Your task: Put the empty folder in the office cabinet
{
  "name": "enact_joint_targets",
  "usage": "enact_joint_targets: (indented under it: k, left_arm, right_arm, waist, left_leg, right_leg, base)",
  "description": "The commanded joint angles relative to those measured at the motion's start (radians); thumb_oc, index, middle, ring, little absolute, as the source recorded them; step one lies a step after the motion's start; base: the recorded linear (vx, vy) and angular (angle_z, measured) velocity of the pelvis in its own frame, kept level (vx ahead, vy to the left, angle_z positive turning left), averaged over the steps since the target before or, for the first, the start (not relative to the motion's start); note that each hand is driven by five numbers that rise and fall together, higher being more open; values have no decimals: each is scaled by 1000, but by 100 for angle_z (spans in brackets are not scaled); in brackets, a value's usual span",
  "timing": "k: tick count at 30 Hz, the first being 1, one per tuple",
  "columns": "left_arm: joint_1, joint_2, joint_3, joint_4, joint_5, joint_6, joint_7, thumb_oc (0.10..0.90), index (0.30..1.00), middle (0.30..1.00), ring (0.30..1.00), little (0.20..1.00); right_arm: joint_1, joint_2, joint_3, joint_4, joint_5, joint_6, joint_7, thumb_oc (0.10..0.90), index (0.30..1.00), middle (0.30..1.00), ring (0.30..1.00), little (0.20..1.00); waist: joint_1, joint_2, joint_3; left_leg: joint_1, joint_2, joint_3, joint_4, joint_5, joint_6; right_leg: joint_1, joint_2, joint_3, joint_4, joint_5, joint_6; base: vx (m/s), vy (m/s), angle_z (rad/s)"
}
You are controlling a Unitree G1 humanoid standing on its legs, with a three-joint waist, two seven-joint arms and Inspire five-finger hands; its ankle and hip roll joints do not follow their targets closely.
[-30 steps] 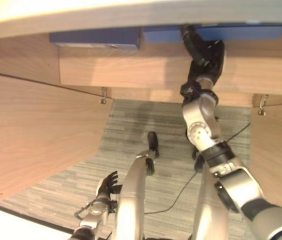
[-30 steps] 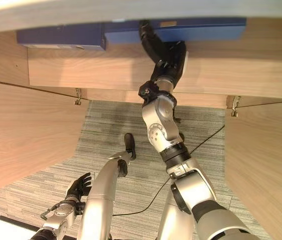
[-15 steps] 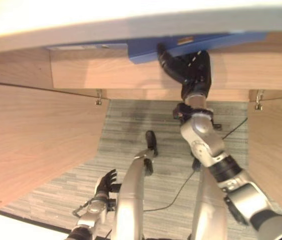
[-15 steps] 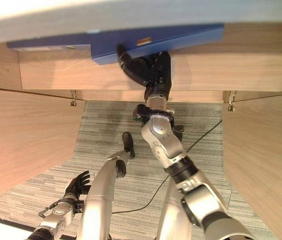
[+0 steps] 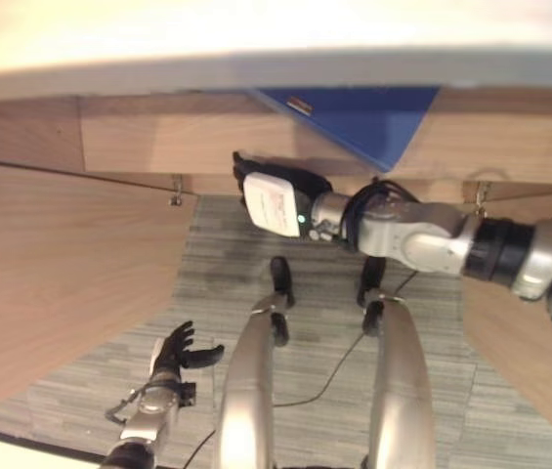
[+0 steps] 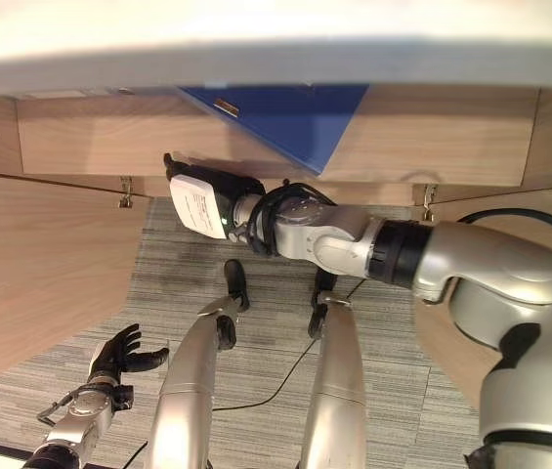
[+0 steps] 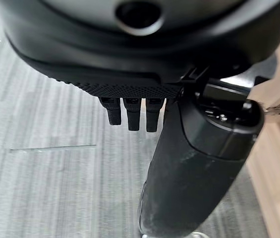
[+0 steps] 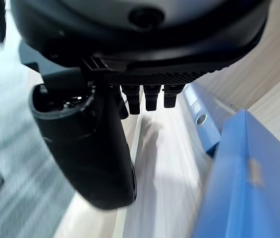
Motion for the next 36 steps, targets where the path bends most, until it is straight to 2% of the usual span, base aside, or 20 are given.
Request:
enact_joint_targets:
  k: [1,2,4,5,6,7,8,9,10,14,17,18,19,20,21,22,24,26,29,36]
  left_arm:
    - [86,34,4,56,36,5,17,800,900,900,900,900]
    - [87,36,11,60,39,5,18,800,900,900,900,900]
    - [83,59,16,69,66,-2,-3,800,900,900,900,900]
    - [74,66,16,75,105,-4,-20,800,900,900,900,900]
    - [73,66,16,76,107,-5,-20,800,900,900,900,900]
    - [70,55,16,69,123,-6,-28,800,900,900,900,900]
    - [74,55,17,58,150,-7,-37,800,900,900,900,900]
    - [75,60,16,51,158,-6,-41,800,900,900,900,900]
    - [77,65,16,50,158,-5,-41,800,900,900,900,900]
    - [93,85,-3,6,142,-20,-37,800,900,900,900,900]
    - [103,84,-14,-8,97,-31,-22,800,900,900,900,900]
    - [112,73,-25,-7,60,-39,-10,800,900,900,900,900]
    - [113,75,-25,-7,60,-39,-10,800,900,900,900,900]
    - [113,66,-33,-4,37,-43,-2,800,900,900,900,900]
    - [108,38,-51,11,-14,-42,18,800,900,900,900,900]
    - [107,39,-52,11,-14,-43,18,800,900,900,900,900]
    - [93,11,-71,33,-70,-37,44,800,900,900,900,900]
    - [93,-11,-84,48,-116,-27,60,800,900,900,900,900]
    - [100,-29,-100,60,-141,-11,57,800,900,900,900,900]
    - [111,-26,-125,74,-149,0,47,800,900,900,900,900]
  right_arm:
    - [-150,-49,-100,137,-159,140,35,800,900,900,900,900]
    - [-156,-54,-100,111,-170,134,4,800,900,900,900,900]
    - [-141,-82,-100,66,-158,48,-36,800,900,900,900,900]
    - [-134,-93,-100,10,-58,-8,-92,800,900,900,900,900]
    - [-137,-97,-100,8,-52,-11,-94,800,900,900,900,900]
    - [-128,-93,-100,-15,51,-28,-114,800,900,900,900,900]
    - [-77,-87,-161,-33,306,-60,-128,800,900,900,900,900]
    - [-34,-77,-216,-30,464,-69,-130,800,900,900,900,900]
    - [-33,-78,-221,-32,471,-71,-129,800,900,900,900,900]
    - [120,-6,-440,75,1086,-95,-165,800,900,900,900,900]
    - [214,66,-591,160,1462,-136,-192,800,900,900,900,900]
    - [289,128,-718,186,1756,-187,-213,800,900,900,900,900]
    - [290,127,-720,186,1758,-187,-212,800,900,900,900,900]
    - [336,177,-813,212,1960,-231,-227,800,900,900,900,900]
    - [436,312,-1028,274,2440,-350,-247,800,900,900,900,900]
    - [434,311,-1029,277,2443,-351,-243,800,900,900,900,900]
    - [472,429,-1186,304,2771,-481,-267,800,900,900,900,900]
    - [455,456,-1253,278,2833,-551,-333,800,900,900,900,900]
    - [439,437,-1290,242,2821,-580,-397,800,900,900,900,900]
    - [447,378,-1263,275,2817,-531,-441,800,900,900,900,900]
  waist:
    - [49,17,-10]
    - [53,12,-10]
    - [65,-9,-10]
    - [69,-6,-10]
    - [69,-5,-10]
    - [63,13,-10]
    - [58,25,-10]
    - [57,27,-10]
    - [59,23,-10]
    - [57,26,-10]
    - [54,28,-10]
    - [49,31,-10]
    - [50,29,-10]
    - [47,32,-10]
    - [39,37,-10]
    - [40,36,-10]
    - [34,40,-10]
    - [29,41,-10]
    - [28,40,-10]
    - [30,34,-10]
  left_leg:
    - [-32,-22,-53,7,-103,-17]
    - [-29,-22,-54,7,-103,-17]
    - [-27,-21,-54,6,-101,-18]
    - [-28,-19,-52,6,-97,-18]
    - [-28,-19,-52,6,-97,-18]
    - [-31,-17,-49,8,-95,-18]
    - [-39,-16,-48,11,-90,-17]
    - [-42,-16,-47,12,-87,-15]
    - [-40,-16,-46,12,-88,-15]
    - [-55,-15,-37,18,-79,-10]
    - [-65,-14,-30,20,-73,-7]
    - [-69,-14,-26,20,-70,-5]
    - [-68,-14,-25,21,-71,-5]
    - [-70,-13,-23,21,-71,-4]
    - [-69,-13,-19,28,-81,-3]
    - [-70,-13,-18,27,-80,-3]
    - [-71,-12,-16,39,-91,-4]
    - [-73,-12,-15,45,-98,-4]
    - [-72,-12,-16,50,-103,-3]
    - [-77,-12,-22,63,-106,-2]
  right_leg:
    - [34,-36,21,-50,-6,110]
    - [37,-36,21,-50,-6,111]
    - [38,-36,19,-50,-4,112]
    - [39,-35,19,-49,-3,111]
    - [39,-34,18,-50,-3,111]
    - [37,-34,19,-49,-1,111]
    - [36,-34,16,-48,1,110]
    - [33,-34,16,-47,4,109]
    - [34,-34,16,-47,4,109]
    - [18,-33,19,-40,13,103]
    - [8,-32,20,-39,19,99]
    - [2,-32,21,-38,23,98]
    - [3,-32,22,-38,22,98]
    - [1,-32,22,-36,22,98]
    - [-1,-28,27,-28,14,99]
    - [-2,-27,28,-29,16,99]
    - [-4,-23,34,-19,7,99]
    - [-8,-22,36,-11,1,98]
    - [-9,-21,38,-5,-2,97]
    - [-12,-18,39,4,-2,93]
  base:
    - [-6,-19,-8]
    - [-6,-9,-6]
    - [-6,-16,0]
    - [-10,-29,6]
    - [-10,-38,11]
    - [-16,-26,13]
    - [-23,-30,10]
    - [-17,-16,5]
    - [0,0,0]
    - [-25,11,0]
    - [-14,24,-8]
    - [-14,36,-12]
    - [-10,44,-5]
    - [20,62,1]
    - [17,63,0]
    - [28,61,-4]
    - [21,30,-10]
    - [16,17,-14]
    - [8,3,0]
    - [7,-8,3]
